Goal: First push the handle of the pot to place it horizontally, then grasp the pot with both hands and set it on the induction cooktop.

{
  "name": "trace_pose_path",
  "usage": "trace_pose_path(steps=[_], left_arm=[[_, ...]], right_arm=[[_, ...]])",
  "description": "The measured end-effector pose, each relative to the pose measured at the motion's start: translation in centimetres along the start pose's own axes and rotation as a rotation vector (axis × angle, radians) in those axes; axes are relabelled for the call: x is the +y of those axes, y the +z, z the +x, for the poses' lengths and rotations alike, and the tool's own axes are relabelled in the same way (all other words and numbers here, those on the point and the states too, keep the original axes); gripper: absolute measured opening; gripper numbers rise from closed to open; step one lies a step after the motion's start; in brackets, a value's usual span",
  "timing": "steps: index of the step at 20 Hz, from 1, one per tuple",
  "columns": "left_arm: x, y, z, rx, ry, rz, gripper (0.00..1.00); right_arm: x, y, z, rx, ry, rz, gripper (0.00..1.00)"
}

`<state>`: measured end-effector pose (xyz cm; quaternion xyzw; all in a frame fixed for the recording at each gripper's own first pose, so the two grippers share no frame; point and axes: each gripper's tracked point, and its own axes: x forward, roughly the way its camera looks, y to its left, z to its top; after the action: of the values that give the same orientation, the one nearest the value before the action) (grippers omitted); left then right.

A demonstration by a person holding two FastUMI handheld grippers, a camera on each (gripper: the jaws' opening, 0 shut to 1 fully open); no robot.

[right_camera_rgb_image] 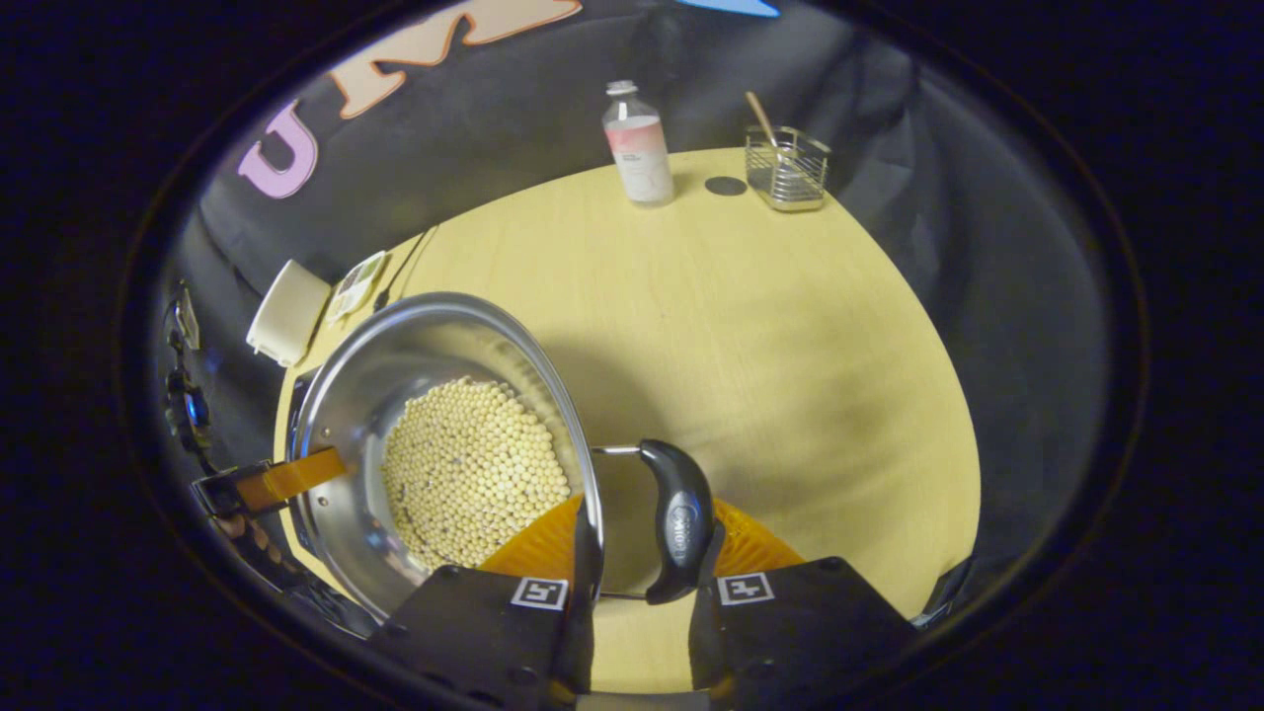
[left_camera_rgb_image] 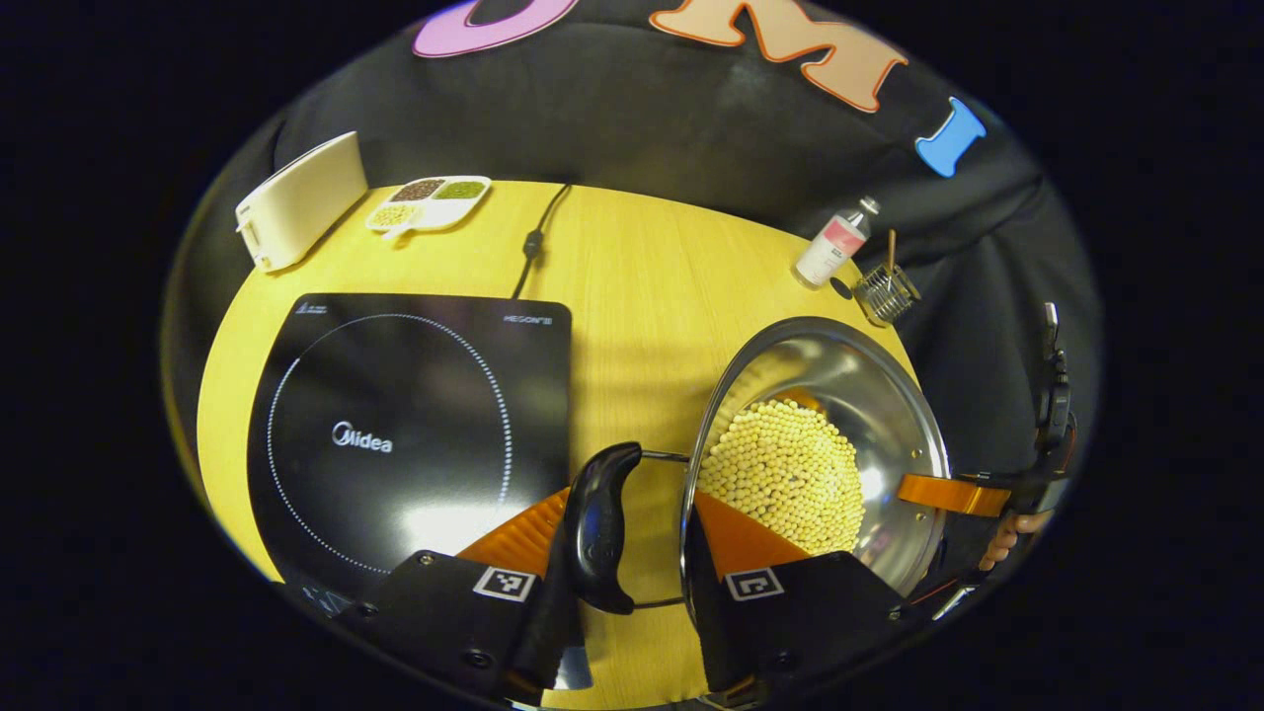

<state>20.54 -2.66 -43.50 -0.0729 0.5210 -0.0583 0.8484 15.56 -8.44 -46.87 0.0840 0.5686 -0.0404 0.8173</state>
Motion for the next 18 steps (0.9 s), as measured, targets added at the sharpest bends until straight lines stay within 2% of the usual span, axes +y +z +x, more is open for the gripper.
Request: trace_pose_path(steps=[3,6,7,8,9,11,14,18], left_arm=[[1.6,0.3,-2.0,-0.031,0.033,-0.030,0.53],[3.5,0.7,-3.6,-0.046,0.063,-0.047,0.55],[4.1,0.7,-4.2,-0.047,0.069,-0.060,0.53],[4.9,0.5,-4.8,-0.047,0.076,-0.078,0.55],[5.9,0.6,-5.2,-0.052,0.083,-0.088,0.56],[7.3,1.2,-6.2,-0.069,0.095,-0.081,0.55],[10.3,1.6,-6.7,-0.079,0.085,-0.090,0.55],[14.8,2.1,-5.8,-0.045,0.060,-0.111,0.57]], right_arm=[[2.5,0.0,-0.5,-0.003,0.034,-0.026,0.40],[4.9,0.3,-0.7,-0.004,0.062,-0.046,0.40],[5.7,0.3,-0.7,-0.004,0.074,-0.055,0.36],[6.8,0.3,-1.0,-0.003,0.086,-0.061,0.40],[7.7,0.4,-0.9,-0.002,0.099,-0.066,0.32],[9.1,0.5,-0.8,-0.007,0.115,-0.077,0.32],[12.3,0.0,-0.8,-0.010,0.114,-0.085,0.32],[16.2,-0.9,0.3,0.001,0.074,-0.067,0.32]])
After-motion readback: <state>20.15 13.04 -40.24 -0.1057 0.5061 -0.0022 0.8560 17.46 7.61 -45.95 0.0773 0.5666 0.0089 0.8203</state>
